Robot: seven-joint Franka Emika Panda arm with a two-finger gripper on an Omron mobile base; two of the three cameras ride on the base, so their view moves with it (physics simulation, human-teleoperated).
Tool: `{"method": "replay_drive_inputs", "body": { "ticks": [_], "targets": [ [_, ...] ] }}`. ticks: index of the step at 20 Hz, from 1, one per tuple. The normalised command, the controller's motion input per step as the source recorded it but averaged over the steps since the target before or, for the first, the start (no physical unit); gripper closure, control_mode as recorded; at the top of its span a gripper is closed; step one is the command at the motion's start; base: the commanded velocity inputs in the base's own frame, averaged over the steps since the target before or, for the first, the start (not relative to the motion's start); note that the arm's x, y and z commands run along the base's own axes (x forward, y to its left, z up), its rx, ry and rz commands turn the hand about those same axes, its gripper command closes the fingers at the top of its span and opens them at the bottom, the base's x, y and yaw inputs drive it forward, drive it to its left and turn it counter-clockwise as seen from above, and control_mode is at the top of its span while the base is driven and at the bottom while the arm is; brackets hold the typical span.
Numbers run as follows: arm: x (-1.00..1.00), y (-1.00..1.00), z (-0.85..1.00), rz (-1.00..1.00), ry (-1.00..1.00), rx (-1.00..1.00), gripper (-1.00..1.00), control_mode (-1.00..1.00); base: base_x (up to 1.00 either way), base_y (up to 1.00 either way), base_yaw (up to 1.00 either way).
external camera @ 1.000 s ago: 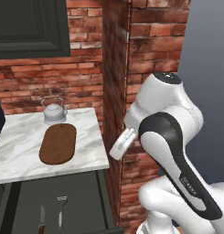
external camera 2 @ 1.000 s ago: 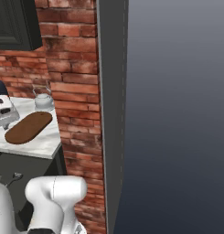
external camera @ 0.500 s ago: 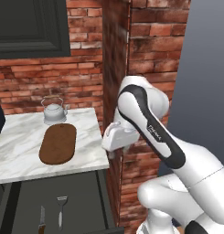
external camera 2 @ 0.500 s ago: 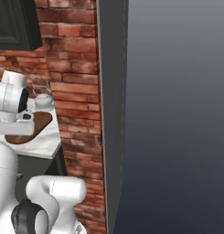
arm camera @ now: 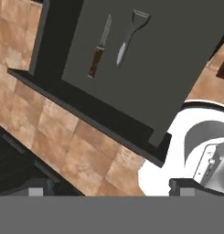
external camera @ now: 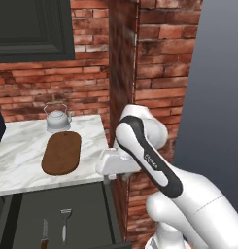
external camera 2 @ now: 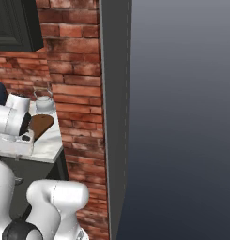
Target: Open the drawer on the left and place the cutting tools on the cutting board.
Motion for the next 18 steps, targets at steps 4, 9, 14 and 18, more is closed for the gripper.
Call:
{"method": "replay_drive_inputs", "body": {
  "ticks": [4, 9, 14, 18],
  "targets": [
    [0.0, 0.1, -0.42, -0.26, 0.0, -0.12, -1.0, -1.0, 0.0, 0.0, 0.0],
    [0.07, 0.22, -0.31, -0.25, 0.0, -0.13, -1.0, -1.0, 0.0, 0.0, 0.0],
    [0.23, 0.45, -0.39, -0.14, 0.0, -0.1, -1.0, -1.0, 0.0, 0.0, 0.0],
    [0.16, 0.54, -0.61, -0.09, 0.05, -0.09, -1.0, -1.0, 0.0, 0.0, 0.0]
  ]
}}
